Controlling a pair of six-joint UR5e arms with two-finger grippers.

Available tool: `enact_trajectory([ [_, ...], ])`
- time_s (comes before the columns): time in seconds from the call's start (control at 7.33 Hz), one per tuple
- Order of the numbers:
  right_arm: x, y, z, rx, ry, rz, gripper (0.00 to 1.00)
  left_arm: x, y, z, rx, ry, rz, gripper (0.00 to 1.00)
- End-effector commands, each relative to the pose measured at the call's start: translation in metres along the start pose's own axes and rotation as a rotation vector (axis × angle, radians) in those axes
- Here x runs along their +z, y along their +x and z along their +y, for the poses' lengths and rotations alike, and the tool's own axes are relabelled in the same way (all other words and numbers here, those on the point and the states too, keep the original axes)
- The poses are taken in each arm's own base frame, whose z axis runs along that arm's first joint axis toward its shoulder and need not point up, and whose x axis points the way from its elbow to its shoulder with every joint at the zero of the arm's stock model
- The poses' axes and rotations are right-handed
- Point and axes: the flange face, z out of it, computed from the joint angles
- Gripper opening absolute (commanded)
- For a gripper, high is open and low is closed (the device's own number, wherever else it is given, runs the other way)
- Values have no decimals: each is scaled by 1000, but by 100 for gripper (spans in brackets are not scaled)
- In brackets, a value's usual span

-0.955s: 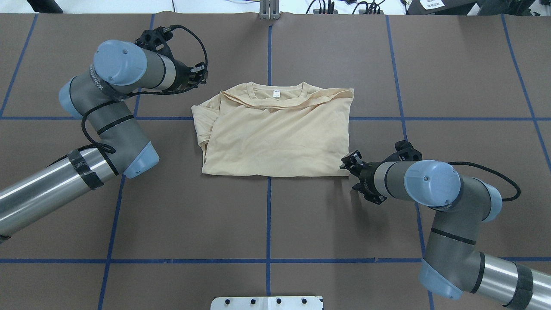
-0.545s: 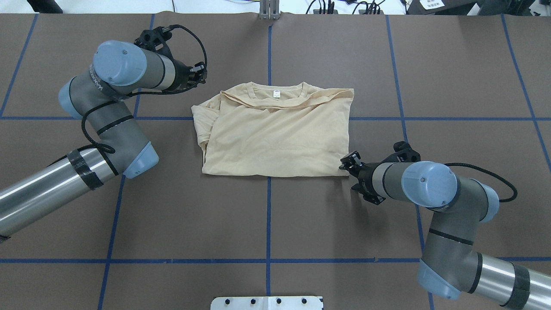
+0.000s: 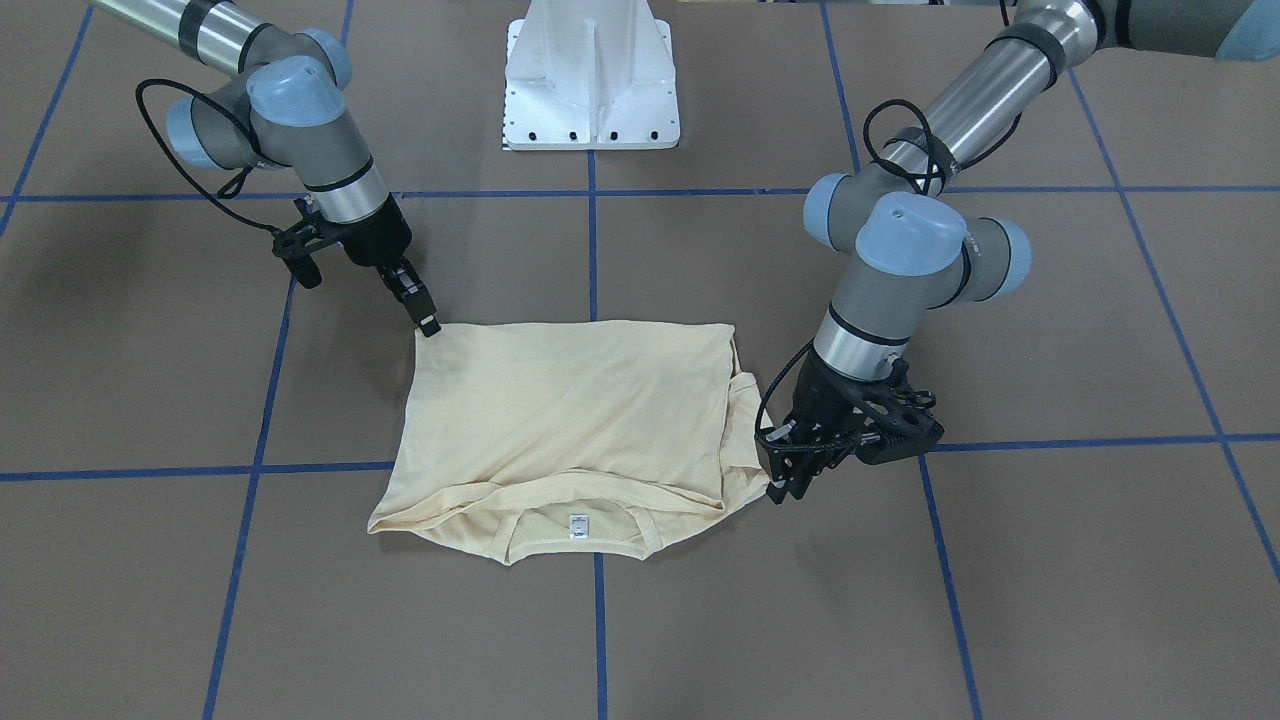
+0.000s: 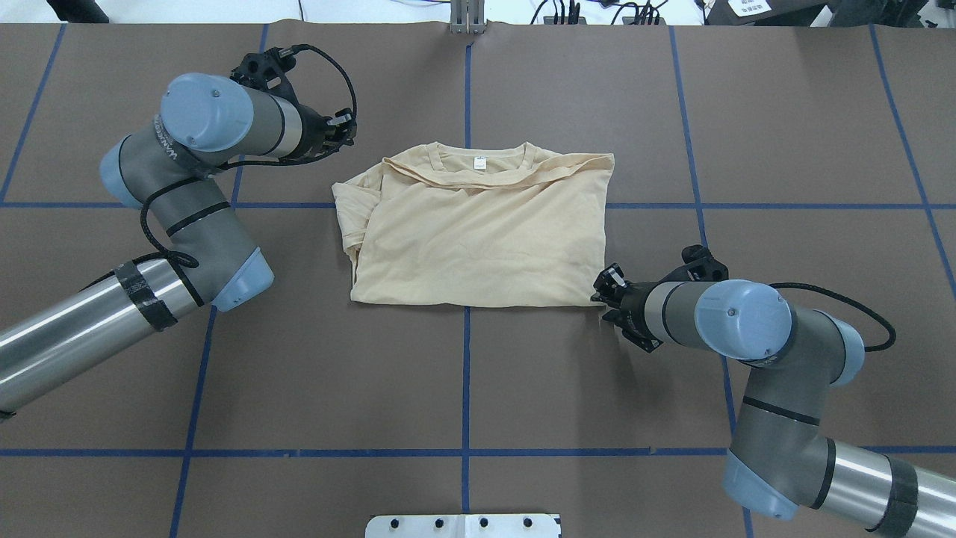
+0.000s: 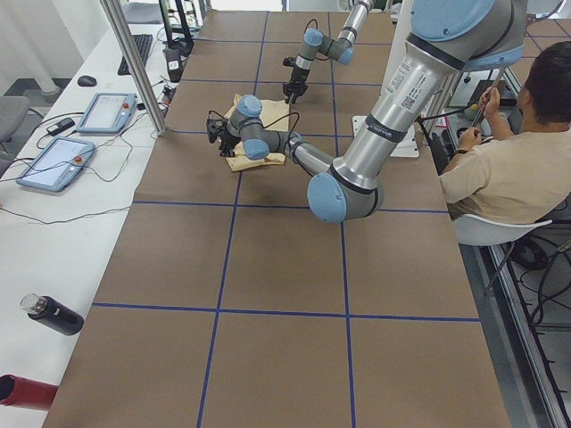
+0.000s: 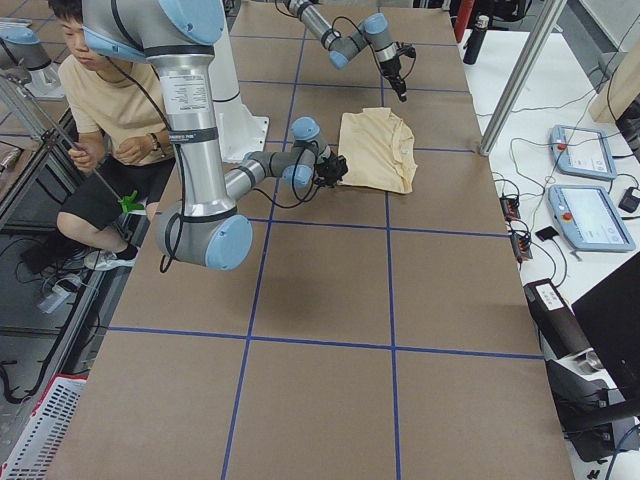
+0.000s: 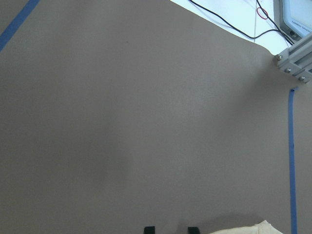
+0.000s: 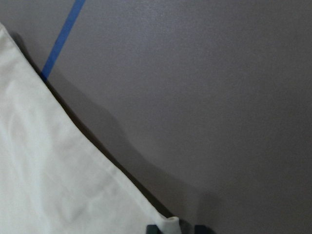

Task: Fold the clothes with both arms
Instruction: 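Lower the right gripper to the folded shirt's corner nearest it and grasp it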

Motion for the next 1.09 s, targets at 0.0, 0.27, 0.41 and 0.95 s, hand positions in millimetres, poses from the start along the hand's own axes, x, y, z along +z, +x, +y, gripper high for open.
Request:
enact_trajectory([
  [0.0,-4,-2,0,2,-4,-6,0,1,0,1,0,-1,-1,35],
  [0.27,-19,-4,1,3,-7,-10,0,2,-1,2,1,-3,-3,35],
  [0.41,-26,-7,4,4,8,13,0,2,-1,2,1,-3,-4,35],
  [0.95,-10,-4,5,-3,33,37,61,4,-3,3,0,-3,-9,35],
])
